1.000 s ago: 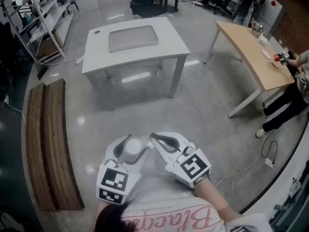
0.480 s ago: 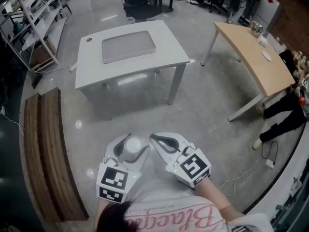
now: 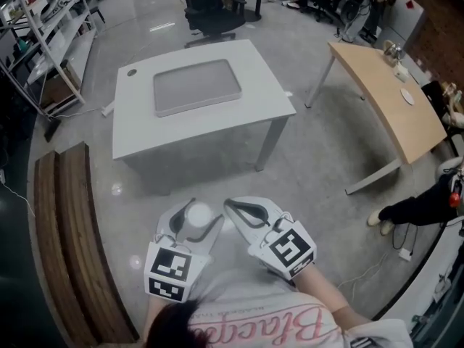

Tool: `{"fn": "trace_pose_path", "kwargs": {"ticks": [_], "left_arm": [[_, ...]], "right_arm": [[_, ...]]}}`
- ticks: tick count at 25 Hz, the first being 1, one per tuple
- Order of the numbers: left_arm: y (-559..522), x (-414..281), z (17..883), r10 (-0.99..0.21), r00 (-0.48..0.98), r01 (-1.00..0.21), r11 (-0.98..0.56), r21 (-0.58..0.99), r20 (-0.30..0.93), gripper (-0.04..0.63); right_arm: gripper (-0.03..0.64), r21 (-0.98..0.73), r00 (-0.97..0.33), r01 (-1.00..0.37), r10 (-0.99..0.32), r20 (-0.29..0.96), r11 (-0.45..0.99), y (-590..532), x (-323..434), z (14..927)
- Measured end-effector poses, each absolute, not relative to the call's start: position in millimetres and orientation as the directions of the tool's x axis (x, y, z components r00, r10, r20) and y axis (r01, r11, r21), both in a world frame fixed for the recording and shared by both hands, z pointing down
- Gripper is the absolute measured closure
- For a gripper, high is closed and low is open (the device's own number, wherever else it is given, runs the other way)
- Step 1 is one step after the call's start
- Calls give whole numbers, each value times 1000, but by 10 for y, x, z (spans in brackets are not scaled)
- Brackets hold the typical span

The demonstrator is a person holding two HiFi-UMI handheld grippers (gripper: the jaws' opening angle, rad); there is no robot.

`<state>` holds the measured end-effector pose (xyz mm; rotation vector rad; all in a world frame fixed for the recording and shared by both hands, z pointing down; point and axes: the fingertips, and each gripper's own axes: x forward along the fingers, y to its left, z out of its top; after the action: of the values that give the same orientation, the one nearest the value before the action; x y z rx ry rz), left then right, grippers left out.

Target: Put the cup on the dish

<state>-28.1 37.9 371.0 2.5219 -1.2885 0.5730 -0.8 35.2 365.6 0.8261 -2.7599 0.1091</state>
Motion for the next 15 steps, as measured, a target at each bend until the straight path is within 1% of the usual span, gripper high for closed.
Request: {"fn": "trace_pose_path", "kwargs": {"ticks": [15], "left_arm": [[-667,-626,3714,-696,556,-794,-606,44,455,336]], "right_arm": [[615,-17,-786,-583,-559,264,812,-679,-391,3656]]}}
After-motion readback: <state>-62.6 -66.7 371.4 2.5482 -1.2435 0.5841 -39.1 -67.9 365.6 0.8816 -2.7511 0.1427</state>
